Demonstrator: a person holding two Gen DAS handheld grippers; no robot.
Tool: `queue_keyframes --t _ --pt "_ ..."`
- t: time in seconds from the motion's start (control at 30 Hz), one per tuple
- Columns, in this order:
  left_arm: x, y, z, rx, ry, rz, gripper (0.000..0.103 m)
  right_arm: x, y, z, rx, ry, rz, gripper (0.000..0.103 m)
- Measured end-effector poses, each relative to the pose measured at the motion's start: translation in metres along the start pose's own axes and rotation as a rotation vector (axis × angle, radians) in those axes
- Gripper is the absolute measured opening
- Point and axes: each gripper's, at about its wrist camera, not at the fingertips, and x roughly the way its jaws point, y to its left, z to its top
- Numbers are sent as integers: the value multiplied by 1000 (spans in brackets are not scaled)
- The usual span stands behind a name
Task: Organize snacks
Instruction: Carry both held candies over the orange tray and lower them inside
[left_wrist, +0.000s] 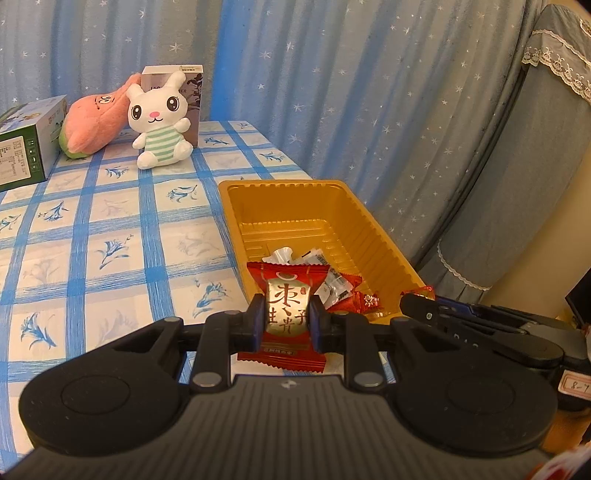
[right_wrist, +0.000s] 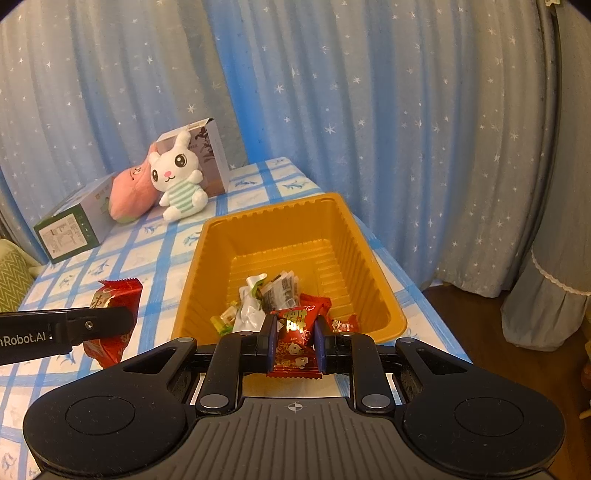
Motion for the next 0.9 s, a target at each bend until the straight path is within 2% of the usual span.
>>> queue_keyframes --t 0.9 --pt "53 -9 28 20 24 -27 22 36 -13 38 -52 -21 -12 21"
